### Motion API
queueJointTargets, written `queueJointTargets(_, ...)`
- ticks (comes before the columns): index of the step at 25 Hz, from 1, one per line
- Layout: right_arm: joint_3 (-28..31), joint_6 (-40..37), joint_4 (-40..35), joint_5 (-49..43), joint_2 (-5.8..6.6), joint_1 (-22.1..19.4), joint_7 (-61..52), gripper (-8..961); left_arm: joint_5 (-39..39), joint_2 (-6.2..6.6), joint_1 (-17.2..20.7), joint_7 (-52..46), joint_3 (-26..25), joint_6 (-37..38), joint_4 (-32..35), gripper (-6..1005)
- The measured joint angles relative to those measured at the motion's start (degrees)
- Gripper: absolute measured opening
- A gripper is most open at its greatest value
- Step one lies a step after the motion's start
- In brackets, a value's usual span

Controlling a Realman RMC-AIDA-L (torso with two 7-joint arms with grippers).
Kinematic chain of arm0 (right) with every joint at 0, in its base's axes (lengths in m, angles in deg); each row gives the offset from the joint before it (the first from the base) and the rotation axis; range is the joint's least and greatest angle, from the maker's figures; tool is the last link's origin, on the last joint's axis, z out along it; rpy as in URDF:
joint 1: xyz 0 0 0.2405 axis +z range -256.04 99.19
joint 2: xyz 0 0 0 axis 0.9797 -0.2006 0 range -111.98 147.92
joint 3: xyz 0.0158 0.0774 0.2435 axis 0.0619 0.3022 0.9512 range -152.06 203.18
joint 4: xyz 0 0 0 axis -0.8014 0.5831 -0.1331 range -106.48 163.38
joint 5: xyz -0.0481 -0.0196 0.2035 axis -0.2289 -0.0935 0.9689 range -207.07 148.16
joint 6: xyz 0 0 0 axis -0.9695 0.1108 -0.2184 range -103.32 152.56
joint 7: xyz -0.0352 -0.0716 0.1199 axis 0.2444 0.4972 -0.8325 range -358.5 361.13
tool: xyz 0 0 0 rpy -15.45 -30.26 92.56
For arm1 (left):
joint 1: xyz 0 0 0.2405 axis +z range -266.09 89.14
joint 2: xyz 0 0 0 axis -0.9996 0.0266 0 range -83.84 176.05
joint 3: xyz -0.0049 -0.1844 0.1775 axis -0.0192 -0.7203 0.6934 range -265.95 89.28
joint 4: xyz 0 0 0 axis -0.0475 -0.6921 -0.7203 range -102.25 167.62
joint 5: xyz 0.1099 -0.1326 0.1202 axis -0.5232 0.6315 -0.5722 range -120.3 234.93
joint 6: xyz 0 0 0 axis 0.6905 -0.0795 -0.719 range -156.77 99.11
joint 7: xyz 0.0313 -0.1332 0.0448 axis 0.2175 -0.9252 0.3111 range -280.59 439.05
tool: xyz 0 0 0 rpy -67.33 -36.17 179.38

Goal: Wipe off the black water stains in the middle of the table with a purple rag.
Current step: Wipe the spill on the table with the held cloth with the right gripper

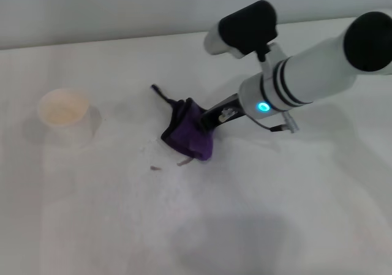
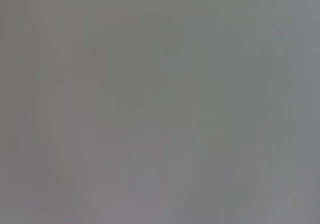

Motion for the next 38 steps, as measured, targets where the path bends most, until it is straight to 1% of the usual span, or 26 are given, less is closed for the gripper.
queueJointTargets(2,1.63,0.89,-1.86,-0.96,0.15,-1.36,-0.23,70,0.02,0.01,0.0,0.02,-0.03,0.0,-0.22,846)
queueJointTargets(5,1.45,2.65,-4.73,-1.1,0.01,-2.87,-0.15,70,0.04,0.01,-0.02,0.03,-0.05,0.0,-0.3,846)
queueJointTargets(6,0.25,5.08,-5.87,-0.79,-0.26,-3.13,-0.17,70,0.04,0.01,-0.02,0.03,-0.05,0.0,-0.3,846)
queueJointTargets(7,0.25,5.08,-5.87,-0.79,-0.26,-3.13,-0.17,70,0.04,0.01,-0.08,0.04,-0.05,0.0,-0.44,846)
queueJointTargets(10,-2.77,7.98,-6.92,1.63,-0.44,-2.75,-0.45,69,0.04,-0.05,-0.17,0.04,-0.05,0.0,-0.56,847)
queueJointTargets(13,-5.51,8.3,-7.6,4.99,-0.51,-2.56,-0.32,69,0.05,-0.06,-0.31,0.04,-0.05,0.0,-0.58,847)
queueJointTargets(18,-8.45,5.99,-7.82,8.6,-0.55,-1.25,0.0,68,0.13,-0.01,-1.06,0.04,-0.05,-0.12,-0.7,847)
queueJointTargets(22,-10.39,0.58,-7.27,11.05,-0.57,-1.23,1.9,68,0.13,0.02,-1.76,0.04,-0.04,-0.28,-0.68,846)
queueJointTargets(25,-11.41,-3.61,-4.77,11.19,-0.55,-1.1,2.19,68,0.13,0.08,-2.22,0.04,-0.04,-0.82,-0.57,846)
queueJointTargets(28,-9.56,-3.63,-2.49,10.83,-0.02,-0.97,2.56,69,0.13,0.14,-2.47,0.03,-0.04,-1.35,-0.6,847)
queueJointTargets(30,-6.44,-1.38,-2.7,10.47,0.44,-1.86,3.88,69,0.13,0.2,-2.49,-0.08,-0.04,-1.47,-0.66,847)
queueJointTargets(33,1.64,5.2,-4.79,7.42,0.51,-4.86,7.22,69,0.12,0.26,-2.77,-0.07,-0.04,-1.51,-0.8,847)
queueJointTargets(36,7.81,11.95,-9.43,1.58,0.37,-8.03,7.82,69,0.18,0.26,-3.18,0.03,-0.04,-1.58,-0.9,847)
queueJointTargets(38,10.64,15.98,-11.39,-0.54,0.39,-9.1,7.61,69,0.57,0.26,-3.26,0.04,-0.04,-1.59,-0.93,846)
